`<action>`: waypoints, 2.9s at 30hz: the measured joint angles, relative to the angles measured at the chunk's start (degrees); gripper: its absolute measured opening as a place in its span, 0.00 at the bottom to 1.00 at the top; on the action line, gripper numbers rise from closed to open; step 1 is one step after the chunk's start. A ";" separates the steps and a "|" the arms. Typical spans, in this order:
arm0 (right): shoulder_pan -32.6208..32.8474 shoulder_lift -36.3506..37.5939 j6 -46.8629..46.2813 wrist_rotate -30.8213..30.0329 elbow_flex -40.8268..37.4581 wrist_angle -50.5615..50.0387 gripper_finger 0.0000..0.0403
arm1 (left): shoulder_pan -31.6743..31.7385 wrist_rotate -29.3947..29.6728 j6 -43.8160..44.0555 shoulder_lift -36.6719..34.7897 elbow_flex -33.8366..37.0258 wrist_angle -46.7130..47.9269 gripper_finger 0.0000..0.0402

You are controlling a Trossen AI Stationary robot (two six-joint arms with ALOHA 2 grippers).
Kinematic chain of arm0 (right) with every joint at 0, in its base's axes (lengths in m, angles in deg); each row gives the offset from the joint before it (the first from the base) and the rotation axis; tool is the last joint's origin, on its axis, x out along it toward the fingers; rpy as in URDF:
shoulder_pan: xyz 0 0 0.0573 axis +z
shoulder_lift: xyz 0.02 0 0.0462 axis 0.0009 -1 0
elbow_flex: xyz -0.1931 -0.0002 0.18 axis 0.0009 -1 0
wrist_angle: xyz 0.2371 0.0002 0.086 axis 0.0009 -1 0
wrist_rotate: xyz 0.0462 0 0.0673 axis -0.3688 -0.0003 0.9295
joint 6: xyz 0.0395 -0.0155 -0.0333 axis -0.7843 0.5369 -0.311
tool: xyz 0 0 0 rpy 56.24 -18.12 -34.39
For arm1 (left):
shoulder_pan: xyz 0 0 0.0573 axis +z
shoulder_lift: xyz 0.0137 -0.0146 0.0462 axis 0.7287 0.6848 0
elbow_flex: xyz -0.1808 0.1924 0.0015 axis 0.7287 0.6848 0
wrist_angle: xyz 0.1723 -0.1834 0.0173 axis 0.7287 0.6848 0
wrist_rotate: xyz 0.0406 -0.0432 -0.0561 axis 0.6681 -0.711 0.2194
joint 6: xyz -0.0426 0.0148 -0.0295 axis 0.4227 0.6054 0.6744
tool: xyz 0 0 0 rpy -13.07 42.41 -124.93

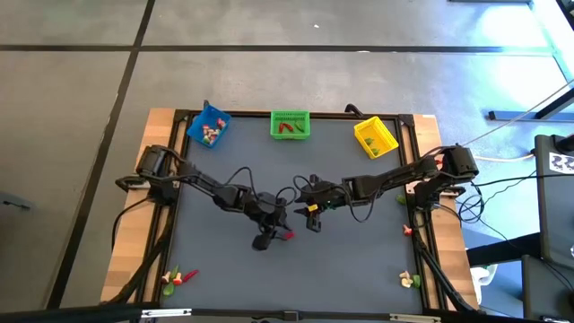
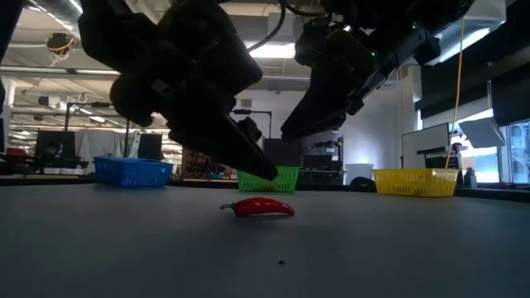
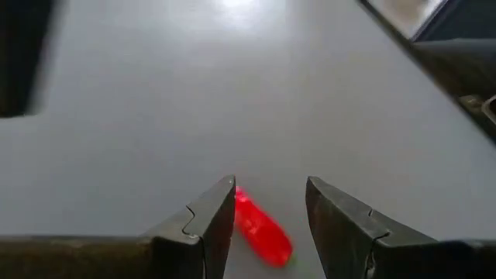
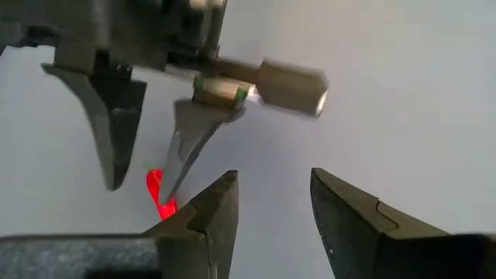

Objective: Sort produce into baskets
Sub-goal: Put the red chili pepper into the green bin

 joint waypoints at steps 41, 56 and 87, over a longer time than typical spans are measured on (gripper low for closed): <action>-0.01 0.00 -0.22 -0.52 -0.01 -0.13 0.40 | 4.73 -4.77 2.70 1.13 -0.87 6.62 0.10; -0.01 0.00 -0.20 -0.90 0.00 -0.09 0.40 | 11.78 5.91 -6.41 -14.05 -0.95 23.84 0.13; -0.04 0.00 -0.17 -4.48 -0.01 0.38 0.40 | 37.28 19.44 -12.30 -19.54 -1.04 10.77 0.13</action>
